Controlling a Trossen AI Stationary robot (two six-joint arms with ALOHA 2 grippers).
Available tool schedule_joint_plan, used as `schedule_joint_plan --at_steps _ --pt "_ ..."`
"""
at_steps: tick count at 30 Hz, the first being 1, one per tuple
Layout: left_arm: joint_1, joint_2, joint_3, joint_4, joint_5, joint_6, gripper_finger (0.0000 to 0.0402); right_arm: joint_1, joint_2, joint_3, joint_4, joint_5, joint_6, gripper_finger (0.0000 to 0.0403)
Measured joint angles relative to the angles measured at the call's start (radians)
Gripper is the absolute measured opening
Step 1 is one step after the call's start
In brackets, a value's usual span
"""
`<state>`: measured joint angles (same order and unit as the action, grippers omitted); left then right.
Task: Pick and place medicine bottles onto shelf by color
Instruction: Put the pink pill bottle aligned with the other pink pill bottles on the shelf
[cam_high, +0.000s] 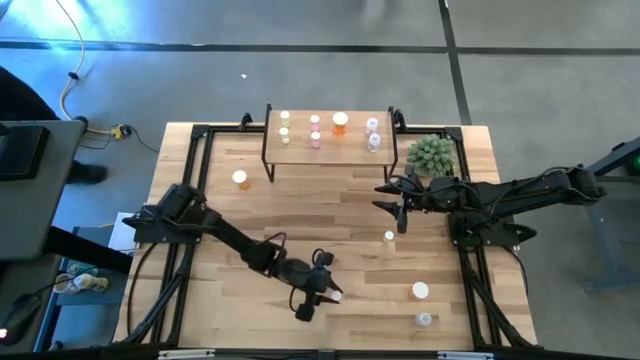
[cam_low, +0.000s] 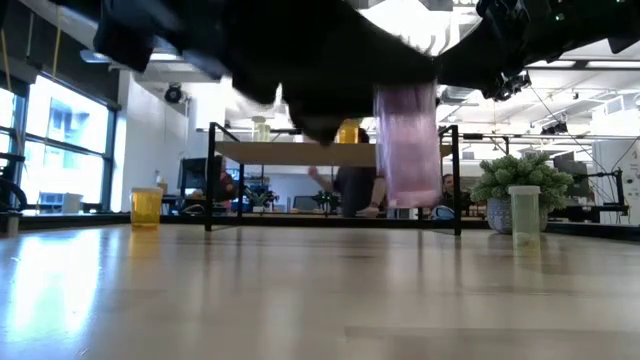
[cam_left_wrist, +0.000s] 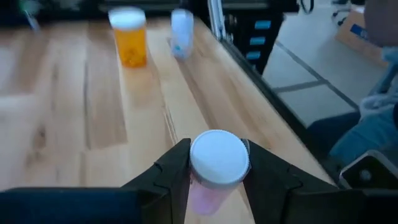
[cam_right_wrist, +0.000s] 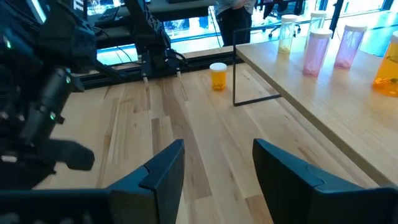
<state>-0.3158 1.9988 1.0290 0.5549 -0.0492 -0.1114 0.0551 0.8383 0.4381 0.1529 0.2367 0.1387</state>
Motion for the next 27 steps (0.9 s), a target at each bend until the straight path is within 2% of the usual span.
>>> schedule_joint_plan --at_steps 4,14,21,27 --pt "0.017 -0.064 0.000 -0.061 -0.040 0.004 0.0118 0.000 0.000 0.000 -0.003 0.000 0.000 0.0181" --pt "0.098 -0.268 0.000 -0.310 -0.243 0.023 0.0118 0.000 0.000 0.000 -0.007 0.000 0.000 0.0181" --pt "0.191 -0.359 0.000 -0.373 -0.306 0.042 0.0117 0.000 0.000 0.000 -0.015 0.000 -0.005 0.0181" --pt "0.292 -0.407 0.000 -0.419 -0.440 -0.023 0.0117 0.000 0.000 0.000 -0.015 0.000 -0.008 0.0181"
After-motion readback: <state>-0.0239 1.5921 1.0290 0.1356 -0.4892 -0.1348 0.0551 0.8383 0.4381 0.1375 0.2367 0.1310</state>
